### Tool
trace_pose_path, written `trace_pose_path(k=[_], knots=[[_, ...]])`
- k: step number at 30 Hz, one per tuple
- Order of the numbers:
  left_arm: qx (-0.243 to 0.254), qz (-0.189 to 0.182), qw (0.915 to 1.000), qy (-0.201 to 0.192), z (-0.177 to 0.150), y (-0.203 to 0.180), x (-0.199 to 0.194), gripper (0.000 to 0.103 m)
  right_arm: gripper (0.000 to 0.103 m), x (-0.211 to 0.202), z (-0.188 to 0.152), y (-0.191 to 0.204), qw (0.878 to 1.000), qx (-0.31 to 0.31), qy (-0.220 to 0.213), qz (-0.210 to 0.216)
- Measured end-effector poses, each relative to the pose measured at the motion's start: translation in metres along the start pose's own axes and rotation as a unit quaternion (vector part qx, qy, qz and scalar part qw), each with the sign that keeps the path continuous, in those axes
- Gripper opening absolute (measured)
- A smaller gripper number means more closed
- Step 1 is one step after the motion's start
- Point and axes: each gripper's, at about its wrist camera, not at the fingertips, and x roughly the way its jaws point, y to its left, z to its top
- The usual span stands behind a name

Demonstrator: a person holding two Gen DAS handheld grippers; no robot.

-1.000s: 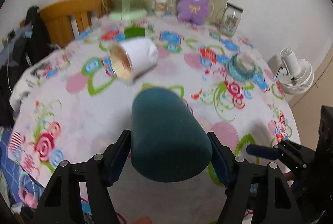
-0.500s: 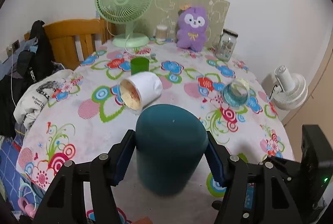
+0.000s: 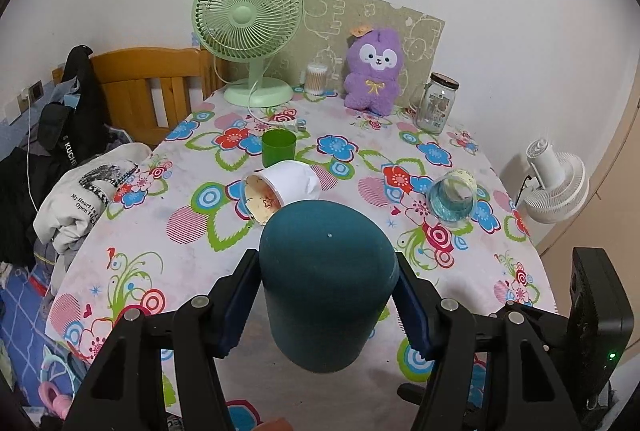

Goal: Flip cup upside down
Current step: 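Rotate the teal cup with the left gripper so the yellow rim faces down, then lower the cup rim-down onto the table and open the left gripper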

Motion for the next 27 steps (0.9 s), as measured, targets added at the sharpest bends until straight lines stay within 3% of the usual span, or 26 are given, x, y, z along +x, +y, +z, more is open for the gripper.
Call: trace_pose_path(k=[13,18,27], knots=[[0.002,-0.001,0.9989,0.046,-0.008,-0.002,0.018,0.066,0.078,0.001,-0.002,0.001,1.000,0.005,0.000,0.001],[0.014,0.011,0.9985,0.051,-0.009,-0.006,0.027,0.089,0.078,0.001,-0.002,0.000,1.000,0.007,0.000,0.000],[0.018,0.013,0.9984,0.051,-0.006,-0.005,0.030,0.090,0.078,0.002,-0.002,0.001,1.000,0.007,0.003,-0.001]])
